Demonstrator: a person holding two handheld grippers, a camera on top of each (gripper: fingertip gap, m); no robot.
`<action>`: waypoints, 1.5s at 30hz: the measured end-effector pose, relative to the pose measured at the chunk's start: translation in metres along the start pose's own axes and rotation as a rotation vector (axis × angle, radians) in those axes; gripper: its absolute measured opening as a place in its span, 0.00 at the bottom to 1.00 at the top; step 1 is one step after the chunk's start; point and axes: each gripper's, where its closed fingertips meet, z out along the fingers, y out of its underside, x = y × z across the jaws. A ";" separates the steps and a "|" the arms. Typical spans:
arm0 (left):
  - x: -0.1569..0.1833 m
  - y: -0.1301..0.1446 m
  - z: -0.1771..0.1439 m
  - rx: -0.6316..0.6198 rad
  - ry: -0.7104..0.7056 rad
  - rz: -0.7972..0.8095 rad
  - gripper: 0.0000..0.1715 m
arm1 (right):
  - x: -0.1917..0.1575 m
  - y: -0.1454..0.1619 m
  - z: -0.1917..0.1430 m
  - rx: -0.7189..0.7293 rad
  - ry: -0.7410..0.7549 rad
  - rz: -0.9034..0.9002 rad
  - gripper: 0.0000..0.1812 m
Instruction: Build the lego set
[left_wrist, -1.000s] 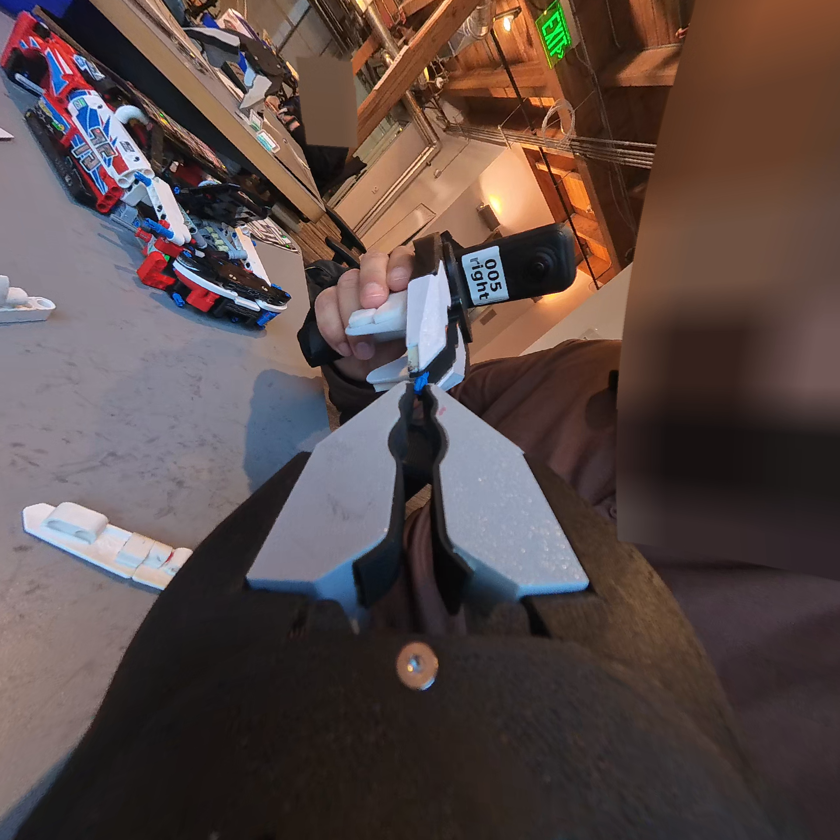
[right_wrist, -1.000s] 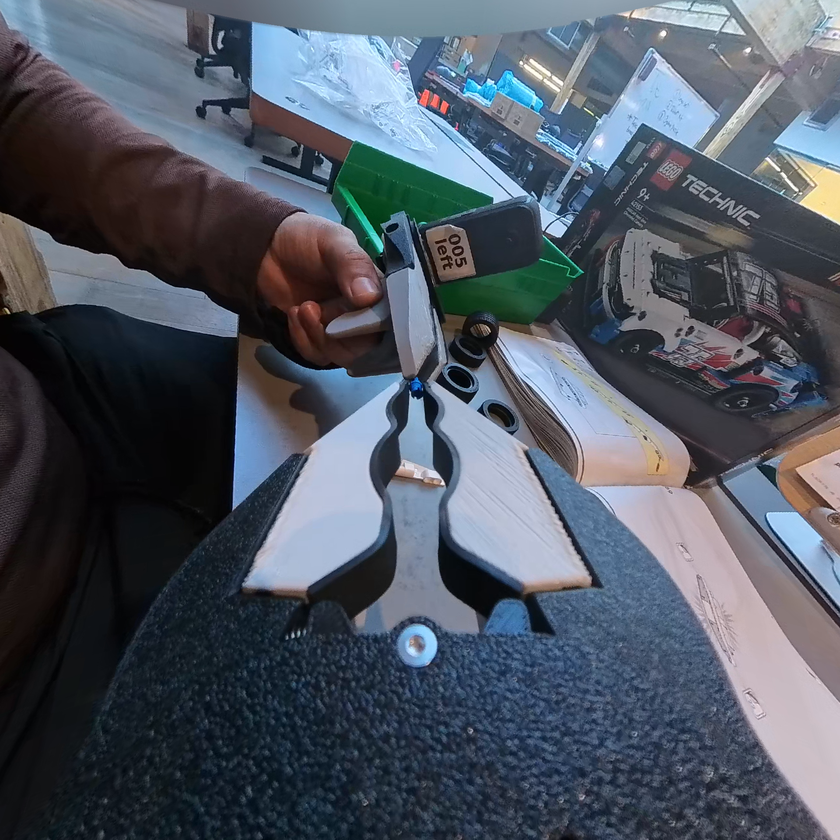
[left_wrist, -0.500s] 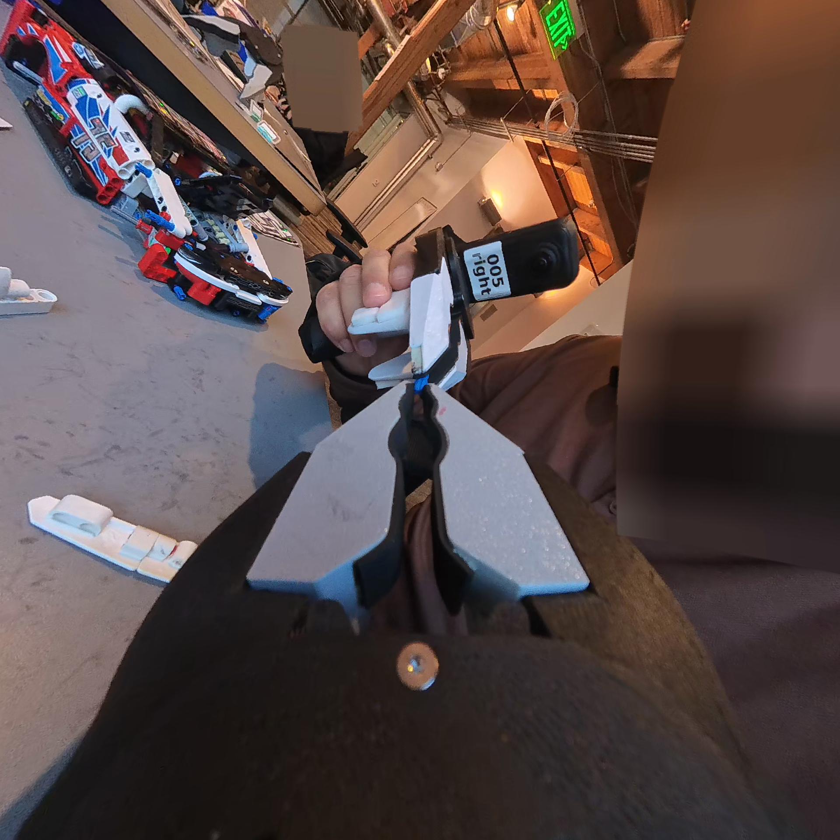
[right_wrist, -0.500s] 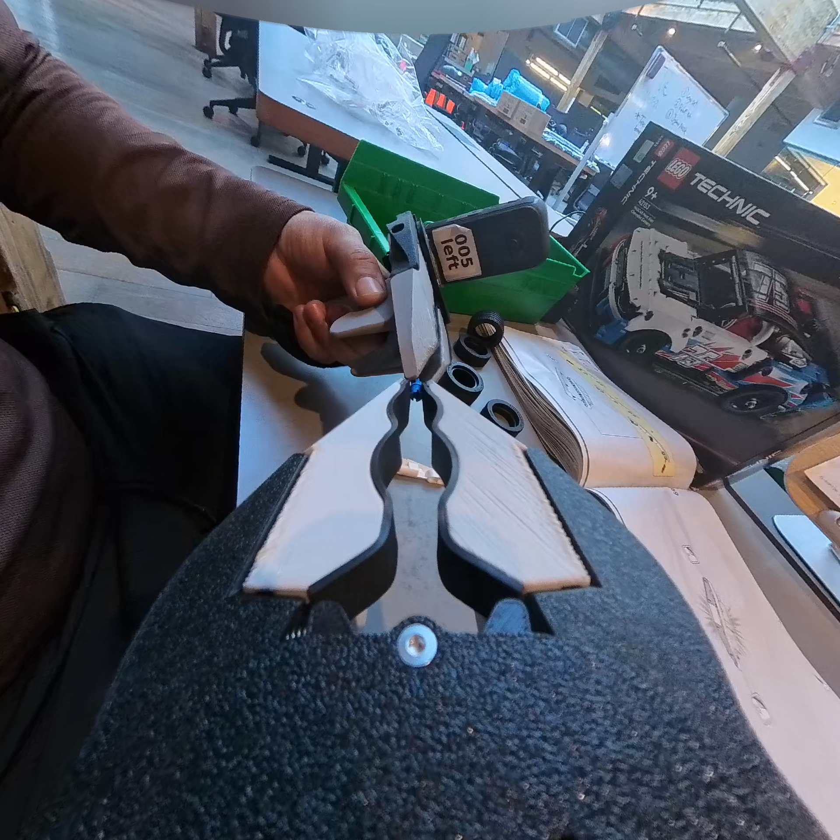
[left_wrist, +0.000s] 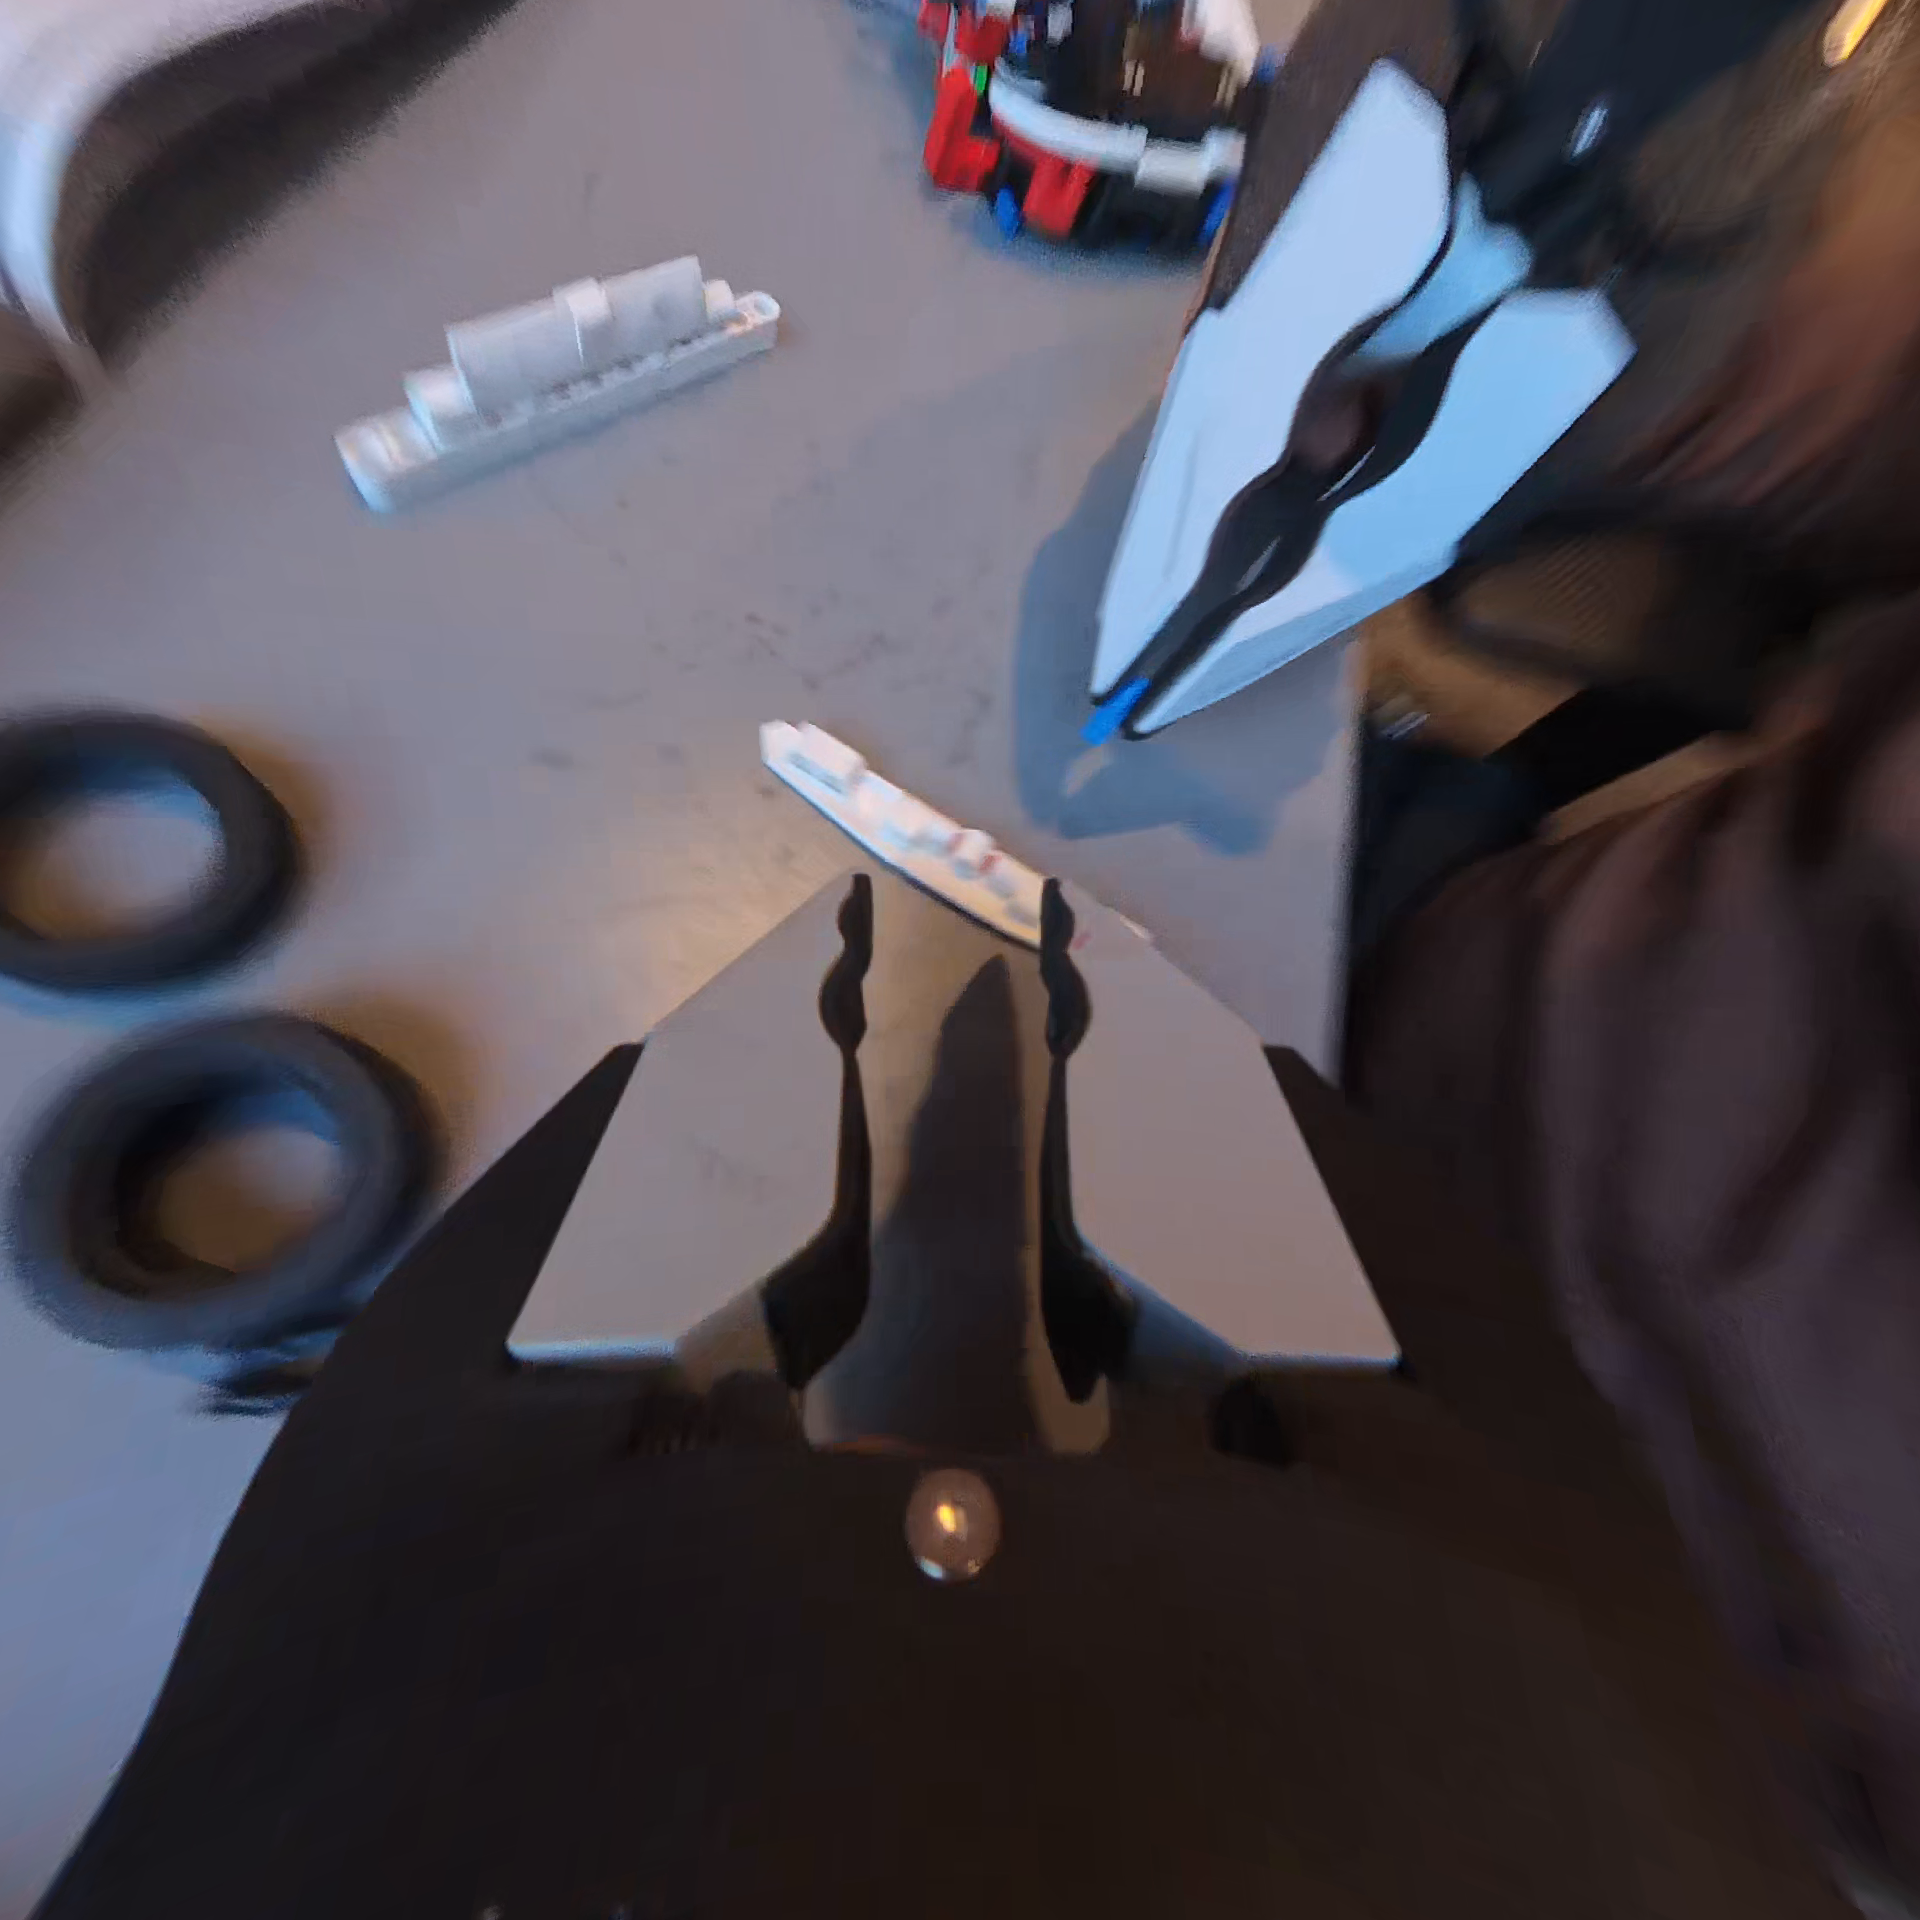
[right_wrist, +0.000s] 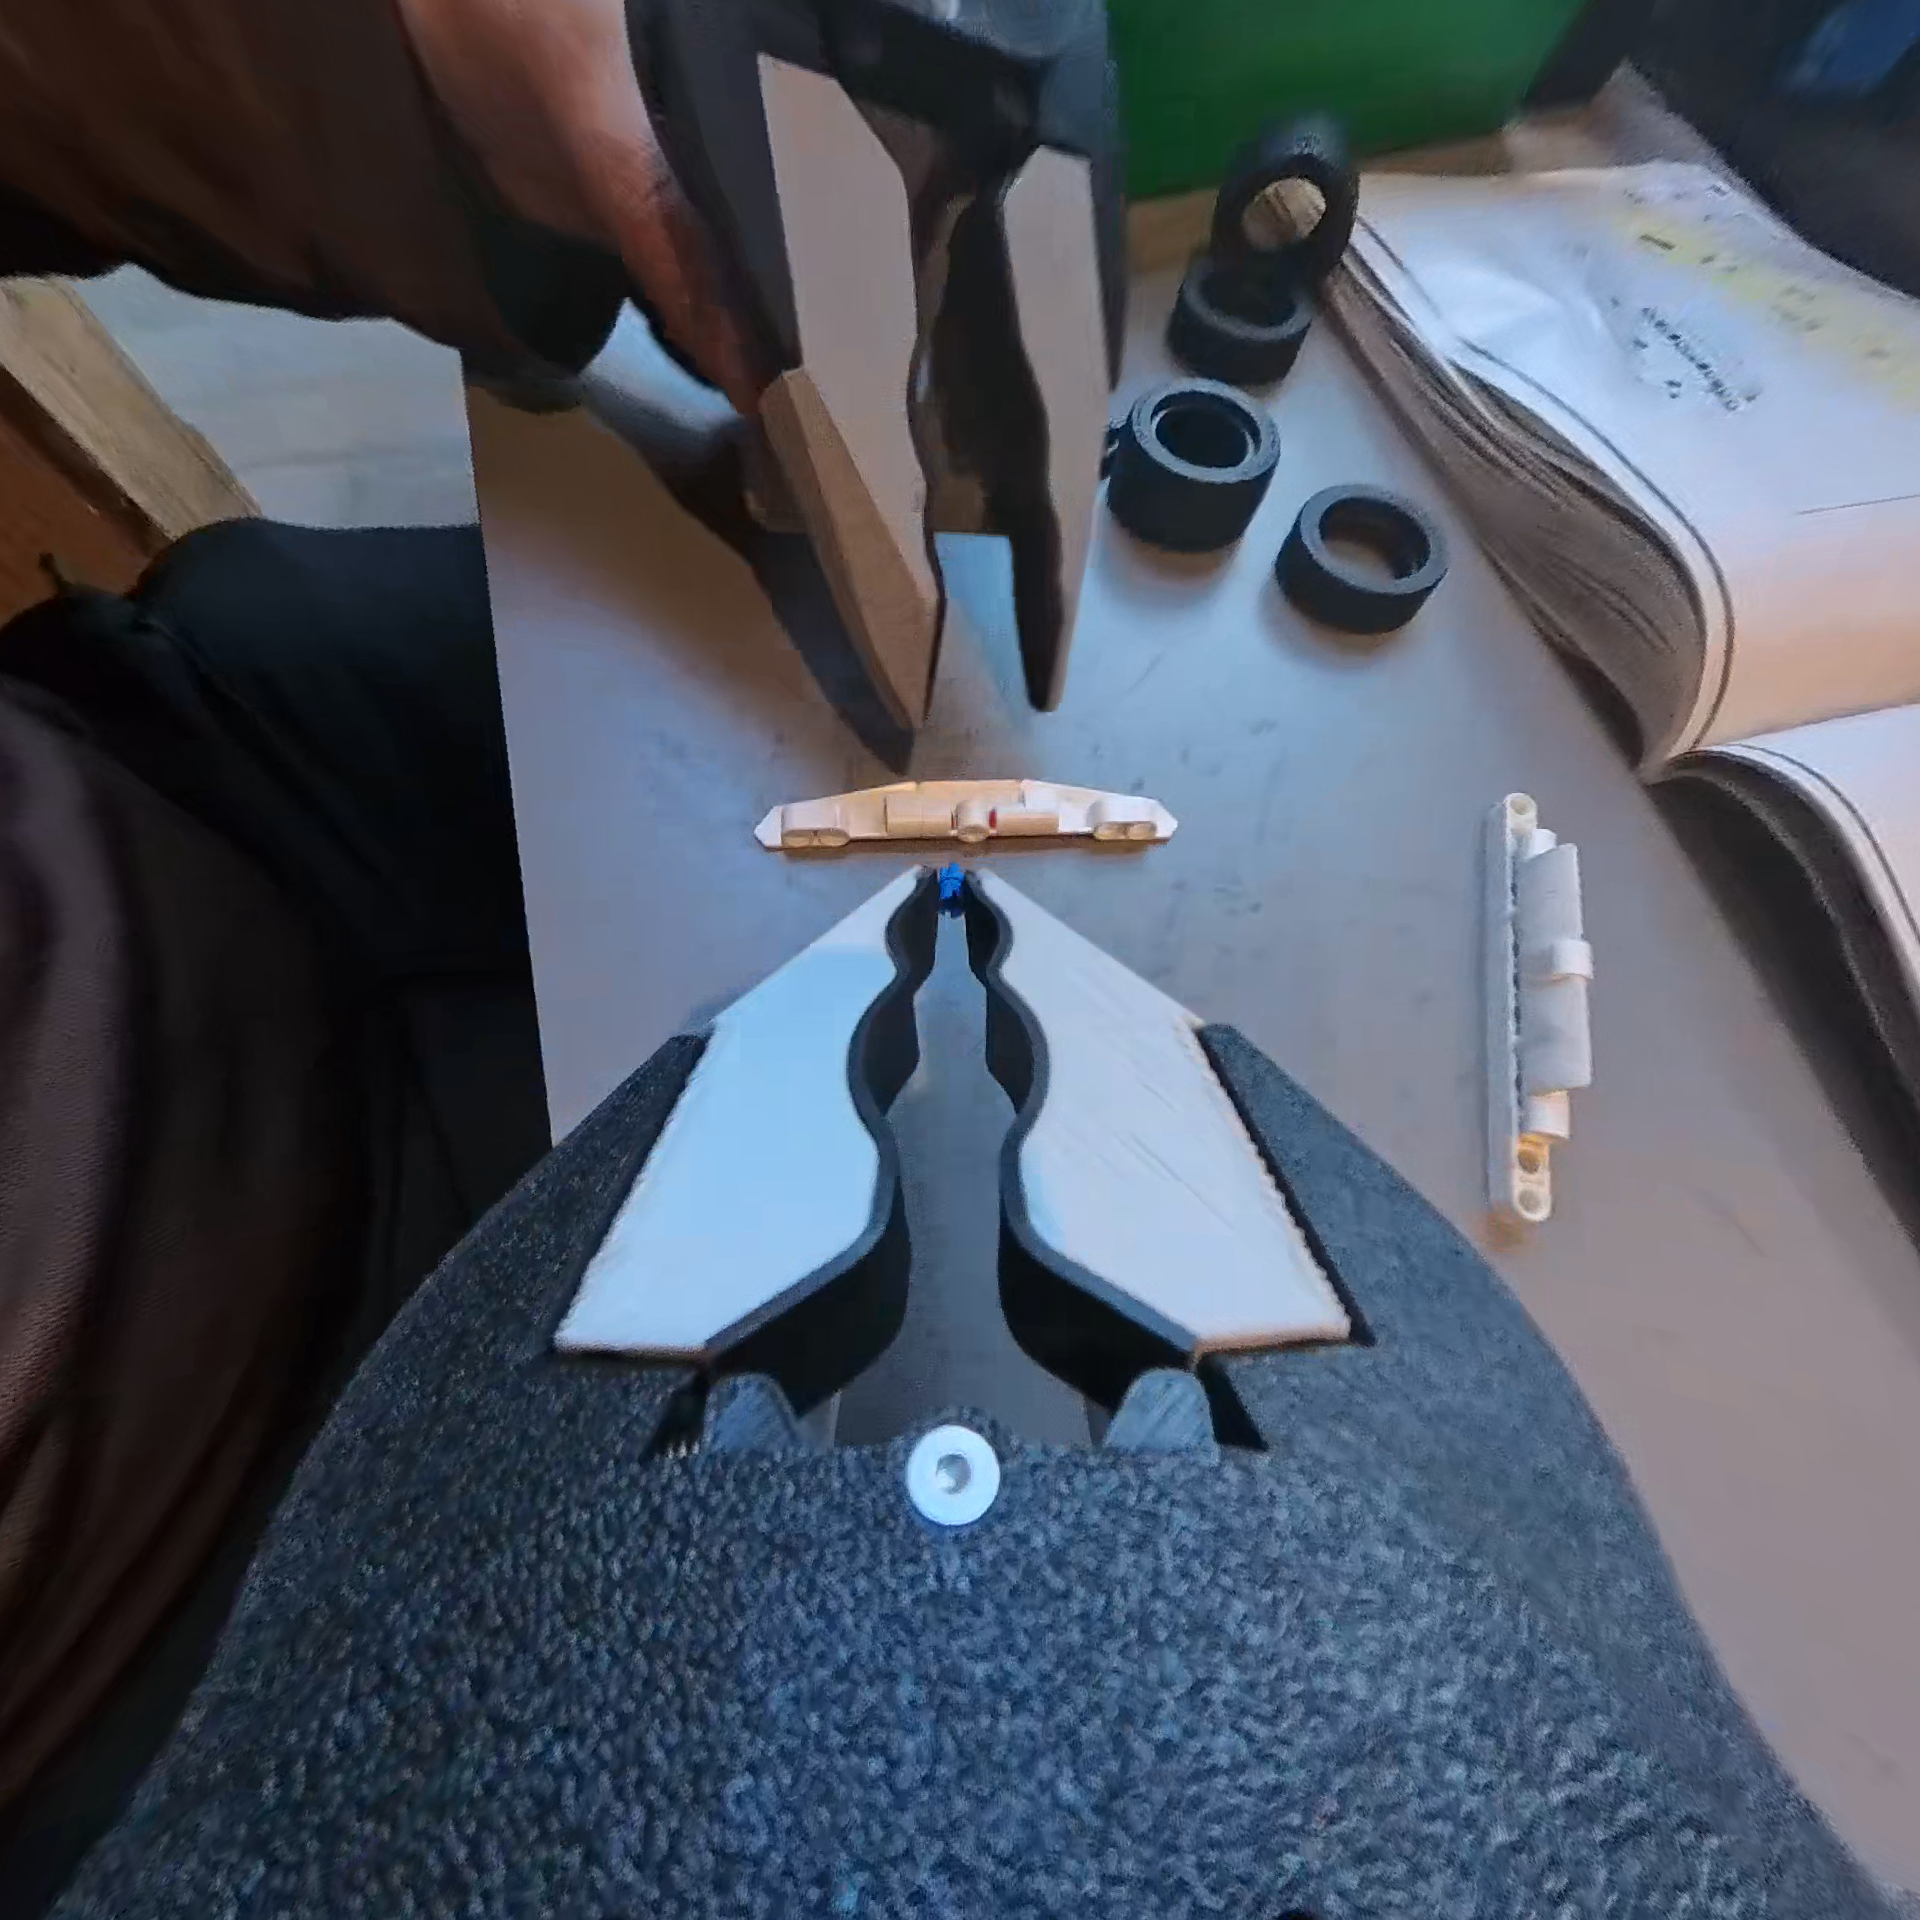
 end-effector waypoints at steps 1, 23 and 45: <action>-0.002 -0.002 0.001 -0.019 -0.017 0.065 0.18 | -0.001 0.001 0.001 -0.009 0.001 -0.004 0.03; 0.017 0.016 0.001 -0.111 0.112 -0.237 0.16 | 0.067 -0.006 0.027 -0.054 0.162 0.086 0.03; 0.123 0.076 0.003 0.225 0.046 -0.492 0.18 | -0.024 0.002 0.037 -0.147 -0.031 0.036 0.02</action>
